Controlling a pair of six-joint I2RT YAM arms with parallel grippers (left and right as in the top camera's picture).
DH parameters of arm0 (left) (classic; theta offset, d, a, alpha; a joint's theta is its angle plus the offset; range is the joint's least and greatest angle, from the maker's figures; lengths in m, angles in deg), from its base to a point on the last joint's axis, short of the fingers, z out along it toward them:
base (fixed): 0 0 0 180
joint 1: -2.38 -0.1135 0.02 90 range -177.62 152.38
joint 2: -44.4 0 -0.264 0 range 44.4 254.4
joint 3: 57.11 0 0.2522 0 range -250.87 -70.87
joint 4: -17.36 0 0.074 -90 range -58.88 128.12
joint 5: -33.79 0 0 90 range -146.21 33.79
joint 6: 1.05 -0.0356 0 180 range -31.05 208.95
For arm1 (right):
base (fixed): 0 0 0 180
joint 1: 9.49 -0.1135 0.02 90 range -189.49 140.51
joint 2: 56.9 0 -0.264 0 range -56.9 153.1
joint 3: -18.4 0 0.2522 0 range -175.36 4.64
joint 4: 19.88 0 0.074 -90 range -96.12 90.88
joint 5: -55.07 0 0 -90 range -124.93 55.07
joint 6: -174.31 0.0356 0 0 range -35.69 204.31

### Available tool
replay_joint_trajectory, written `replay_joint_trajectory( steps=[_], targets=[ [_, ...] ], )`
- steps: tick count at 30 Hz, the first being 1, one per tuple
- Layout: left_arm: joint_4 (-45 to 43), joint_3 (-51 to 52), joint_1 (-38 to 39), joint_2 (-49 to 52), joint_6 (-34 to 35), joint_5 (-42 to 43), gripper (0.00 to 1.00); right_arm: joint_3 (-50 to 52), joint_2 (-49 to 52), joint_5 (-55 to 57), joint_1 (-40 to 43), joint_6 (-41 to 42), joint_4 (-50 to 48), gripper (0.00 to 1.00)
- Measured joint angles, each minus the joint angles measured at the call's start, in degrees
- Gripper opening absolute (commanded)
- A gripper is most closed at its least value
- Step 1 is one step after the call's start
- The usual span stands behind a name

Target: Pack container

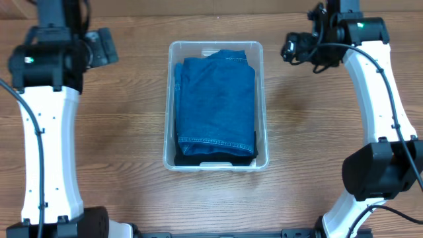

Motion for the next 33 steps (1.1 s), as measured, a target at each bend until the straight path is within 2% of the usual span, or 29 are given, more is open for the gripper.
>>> replay_joint_trajectory(
  steps=[4,9,14,17,20,22,24,27,33],
  targets=[
    [5.31,0.02,-5.55,0.09,-0.37,7.15,1.0,-0.15,-0.31,0.13,-0.44,-0.68,6.25,1.0],
    [9.88,0.94,-6.62,-2.69,-0.76,9.33,1.0,0.87,-5.86,5.31,-0.55,3.19,10.86,1.0],
    [4.42,12.87,-6.62,-19.76,-2.32,10.58,1.0,10.36,-25.53,8.9,-2.86,5.66,5.77,1.0],
    [-3.19,27.54,-6.62,-34.93,-4.55,13.38,1.0,24.87,-42.18,10.56,-4.44,6.05,-2.08,1.0],
    [-5.9,39.69,-6.62,-47.43,-4.96,14.64,1.0,40.96,-58.1,12.22,-5.07,6.45,-10.69,1.0],
    [-6.62,47.3,-6.62,-55.39,-4.94,15.23,1.0,50.62,-70.12,12.81,-5.05,6.56,-11.08,1.0],
    [-4.74,49.88,-6.62,-58.18,-4.94,15.41,1.0,54.42,-76.72,13.25,-5.05,6.64,-8.44,1.0],
    [3.5,51.45,-6.62,-58.64,-4.94,15.56,1.0,56.74,-81.44,13.49,-5.05,6.78,2.8,1.0],
    [6.27,51.6,-6.62,-58.66,-4.94,15.56,1.0,57.02,-81.33,13.49,-5.05,6.86,2.4,1.0]
  ],
)
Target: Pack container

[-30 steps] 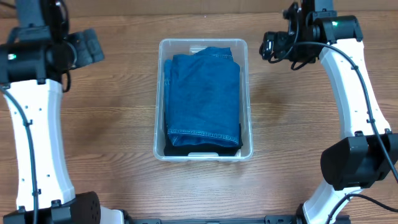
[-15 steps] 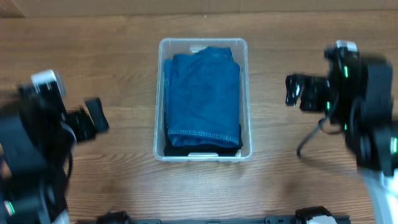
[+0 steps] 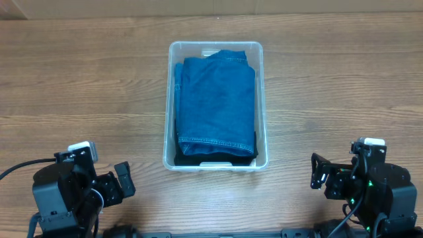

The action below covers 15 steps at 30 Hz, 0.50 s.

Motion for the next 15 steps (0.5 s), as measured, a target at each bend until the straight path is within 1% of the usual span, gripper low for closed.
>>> replay_joint_trajectory(
  steps=[6,10,12,14,15],
  targets=[
    [0.0,0.0,0.0,0.0,0.0,0.0,1.0,0.0,-0.07,0.04,0.0,0.0,0.02,1.0],
    [0.02,0.0,0.0,0.0,0.0,0.0,1.0,0.35,-3.72,0.22,0.07,-0.02,0.04,1.0],
    [0.0,0.0,0.0,0.0,0.0,0.0,1.0,2.45,-9.77,0.22,0.07,-0.04,-2.25,1.0],
    [0.09,0.0,0.0,0.0,0.0,-0.02,1.0,6.47,-17.25,0.24,0.07,0.0,-3.45,1.0],
    [0.13,0.0,0.0,0.0,0.0,0.0,1.0,9.35,-21.2,0.24,0.13,0.02,-5.9,1.0]
  ],
)
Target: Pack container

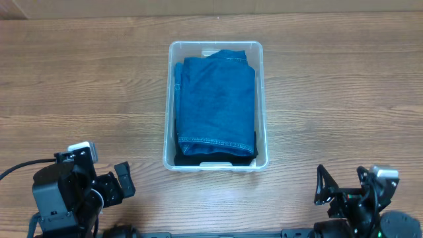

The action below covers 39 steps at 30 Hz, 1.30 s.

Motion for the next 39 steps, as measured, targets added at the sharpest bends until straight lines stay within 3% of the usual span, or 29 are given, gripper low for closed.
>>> replay_joint_trajectory(
  steps=[3,5,9,11,14,34,39],
  targets=[
    [0.07,0.04,0.0,0.0,0.0,0.0,1.0,8.02,-7.41,-0.07,0.87,-0.02,-6.86,1.0],
    [0.04,0.07,0.0,0.0,0.0,0.0,1.0,13.88,-7.48,0.07,1.55,-0.11,-17.18,1.0],
    [-0.02,0.17,0.0,0.0,0.0,-0.02,1.0,30.29,-7.37,1.05,1.6,-1.99,-47.45,1.0],
    [0.09,0.17,0.0,0.0,0.0,0.0,1.0,36.92,-7.5,1.27,1.6,-2.47,-53.9,1.0],
    [0.04,0.17,0.0,0.0,0.0,0.0,1.0,42.77,-6.38,1.25,1.6,-2.64,-54.07,1.0],
    [-0.07,0.17,3.89,0.0,0.0,0.17,1.0,42.82,-6.05,1.25,1.6,-2.82,-53.81,1.0],
    [-6.01,5.03,3.89,-4.02,-0.02,0.2,1.0,42.82,-6.05,1.25,1.6,-2.84,-53.77,1.0]
  ],
)
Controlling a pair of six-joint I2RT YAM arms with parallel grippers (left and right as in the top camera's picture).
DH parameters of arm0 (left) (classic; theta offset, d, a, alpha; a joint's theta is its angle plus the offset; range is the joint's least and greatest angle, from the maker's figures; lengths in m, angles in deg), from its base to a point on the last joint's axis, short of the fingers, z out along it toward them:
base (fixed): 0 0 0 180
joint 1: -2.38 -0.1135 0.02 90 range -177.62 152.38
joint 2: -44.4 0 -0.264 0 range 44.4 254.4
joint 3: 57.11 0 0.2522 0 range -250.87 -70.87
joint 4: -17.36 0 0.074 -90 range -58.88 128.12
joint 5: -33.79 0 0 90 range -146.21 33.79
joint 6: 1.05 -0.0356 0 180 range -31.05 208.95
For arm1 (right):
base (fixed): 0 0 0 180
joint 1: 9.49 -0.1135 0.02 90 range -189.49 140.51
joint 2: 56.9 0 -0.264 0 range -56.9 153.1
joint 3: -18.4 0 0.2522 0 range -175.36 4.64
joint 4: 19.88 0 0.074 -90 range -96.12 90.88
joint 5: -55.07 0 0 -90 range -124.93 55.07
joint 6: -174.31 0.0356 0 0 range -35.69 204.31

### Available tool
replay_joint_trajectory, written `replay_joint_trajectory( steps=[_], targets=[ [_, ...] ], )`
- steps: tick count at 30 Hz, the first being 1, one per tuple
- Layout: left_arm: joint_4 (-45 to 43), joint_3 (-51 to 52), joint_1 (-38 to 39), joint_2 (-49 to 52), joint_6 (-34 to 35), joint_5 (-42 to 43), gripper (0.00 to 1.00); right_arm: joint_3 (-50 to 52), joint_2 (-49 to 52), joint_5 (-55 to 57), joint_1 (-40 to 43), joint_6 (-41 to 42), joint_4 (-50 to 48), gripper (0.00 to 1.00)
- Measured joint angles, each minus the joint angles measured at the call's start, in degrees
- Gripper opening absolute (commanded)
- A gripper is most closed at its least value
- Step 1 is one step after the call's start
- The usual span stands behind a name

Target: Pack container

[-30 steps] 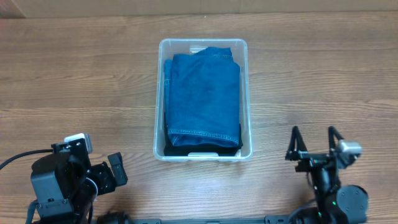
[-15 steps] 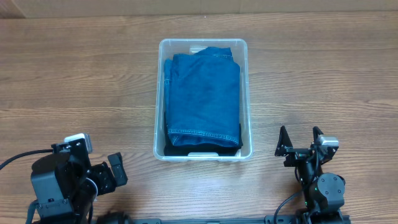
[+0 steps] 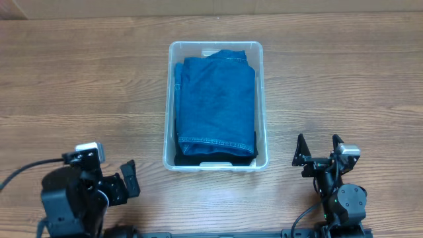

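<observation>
A clear plastic container (image 3: 169, 99) stands in the middle of the table. Folded blue jeans (image 3: 215, 99) fill it, lying on a dark garment (image 3: 211, 159) that shows at the near end. My left gripper (image 3: 124, 185) sits low at the near left, away from the container, its two dark fingers apart and holding nothing. To the near right of the container, my right gripper (image 3: 318, 142) points toward the far side. It is open with nothing between its fingers.
Both arms are folded back over their bases at the near edge of the wooden table (image 3: 79, 86). A cable (image 3: 26, 165) trails from the left arm.
My right gripper has moved left and a little farther from the near edge, still open. The left arm has shifted slightly to the right. The container and jeans have not moved.
At first both arms reached to the far side, one on each side of the container's far end, with the jeans lying inside it. Then both were folded back at the near edge. The right arm has kept shifting; the container's contents stayed the same.
</observation>
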Motion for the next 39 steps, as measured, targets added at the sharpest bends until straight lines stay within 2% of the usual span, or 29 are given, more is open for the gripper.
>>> replay_joint_trajectory(
  steps=[3,9,13,14,17,39],
  targets=[
    [-10.36,9.64,0.0,-5.86,-0.22,0.2,1.0,0.0,0.0,-0.02,0.0,0.0,0.0,1.0],
    [-50.4,38.58,0.0,-19.87,-3.91,7.04,1.0,0.0,0.0,0.0,0.0,0.0,0.04,1.0],
    [-70.38,48.35,0.0,-25.49,-4.79,8.33,1.0,0.0,0.0,0.0,0.02,0.0,0.02,1.0],
    [-72.72,50.71,0.0,-27.26,-4.9,8.44,1.0,0.0,0.02,0.02,0.0,0.0,0.02,1.0],
    [-65.2,54.36,0.04,-29.94,-4.94,8.5,1.0,0.0,0.02,0.0,0.0,-0.02,0.02,1.0],
    [-65.35,54.6,0.74,-30.36,-4.92,7.87,1.0,0.0,0.04,0.0,0.0,0.0,0.02,1.0]
  ],
)
